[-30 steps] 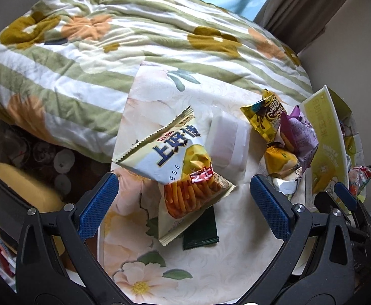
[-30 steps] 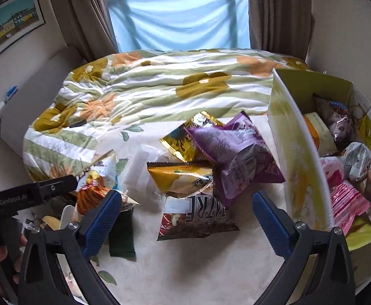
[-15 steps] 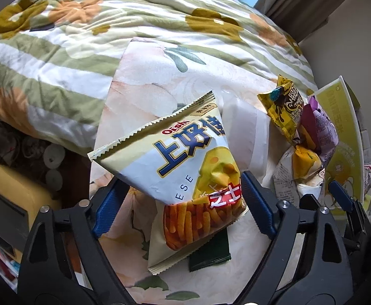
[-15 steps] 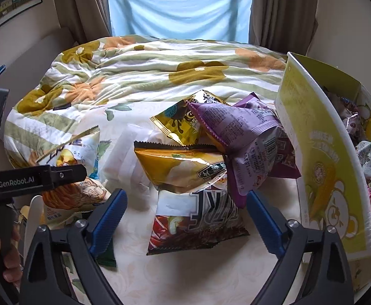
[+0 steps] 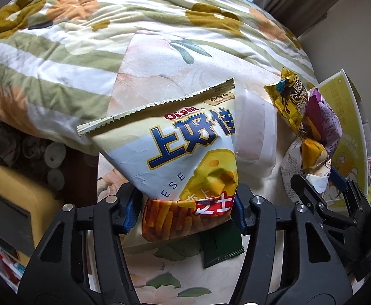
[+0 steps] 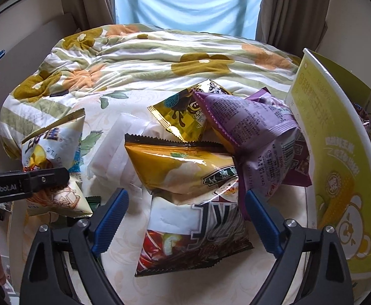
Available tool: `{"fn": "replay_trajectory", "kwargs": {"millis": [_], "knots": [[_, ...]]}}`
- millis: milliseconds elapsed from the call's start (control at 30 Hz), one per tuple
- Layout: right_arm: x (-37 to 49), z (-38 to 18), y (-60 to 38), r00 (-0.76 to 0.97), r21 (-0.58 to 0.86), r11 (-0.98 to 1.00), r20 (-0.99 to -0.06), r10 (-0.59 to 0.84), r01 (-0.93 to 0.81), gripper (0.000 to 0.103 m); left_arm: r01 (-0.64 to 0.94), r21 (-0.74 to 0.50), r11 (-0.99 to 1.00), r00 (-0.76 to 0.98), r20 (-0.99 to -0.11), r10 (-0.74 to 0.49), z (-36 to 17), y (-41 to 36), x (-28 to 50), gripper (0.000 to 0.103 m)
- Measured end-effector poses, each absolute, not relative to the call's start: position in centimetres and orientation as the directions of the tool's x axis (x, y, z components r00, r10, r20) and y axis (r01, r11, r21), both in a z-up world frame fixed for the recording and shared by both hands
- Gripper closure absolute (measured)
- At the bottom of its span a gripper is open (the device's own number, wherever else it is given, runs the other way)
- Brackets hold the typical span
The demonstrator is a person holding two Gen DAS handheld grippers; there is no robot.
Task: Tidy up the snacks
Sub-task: 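Grasp the white-and-yellow Oishi cheese bag with the left tool while the right tool grasps the gold bag, then carry both bags into the cardboard box and open both tools to release them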
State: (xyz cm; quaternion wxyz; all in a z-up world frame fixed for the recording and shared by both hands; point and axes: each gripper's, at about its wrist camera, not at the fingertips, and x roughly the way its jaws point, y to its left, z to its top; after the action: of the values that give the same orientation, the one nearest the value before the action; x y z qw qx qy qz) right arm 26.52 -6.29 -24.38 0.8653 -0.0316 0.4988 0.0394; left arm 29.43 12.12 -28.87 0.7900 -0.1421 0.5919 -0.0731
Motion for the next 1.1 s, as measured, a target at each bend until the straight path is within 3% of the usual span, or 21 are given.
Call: {"fn": "replay_trajectory", "kwargs": {"millis": [333, 467, 667, 1100], "knots": [[27.7, -26.0, -5.6, 0.465, -0.018, 0.992, -0.884, 0.041, -0.123, 0.018, -0.024, -0.289, 0.957, 0.296, -0.917, -0.269, -28.4, 11.8, 28.5, 0.05], [28.0, -26.6, -5.8, 0.441, -0.021, 0.992, -0.897, 0.037, -0.125, 0.034, -0.004, -0.277, 0.961, 0.305, -0.916, -0.263, -28.1, 11.3, 28.1, 0.049], [27.3, -26.0, -5.5, 0.432, -0.013, 0.99, -0.901, 0.051, -0.143, 0.049, -0.005, -0.285, 0.959, 0.316, -0.91, -0.269, -27.3, 11.4, 27.2, 0.05], [23.8, -18.6, -6.5, 0.495, 0.114, 0.984, -0.853, 0.167, -0.136, 0.05, 0.077, -0.269, 0.96, 0.365, -0.888, -0.278, -21.1, 9.3, 24.8, 0.049]]}}
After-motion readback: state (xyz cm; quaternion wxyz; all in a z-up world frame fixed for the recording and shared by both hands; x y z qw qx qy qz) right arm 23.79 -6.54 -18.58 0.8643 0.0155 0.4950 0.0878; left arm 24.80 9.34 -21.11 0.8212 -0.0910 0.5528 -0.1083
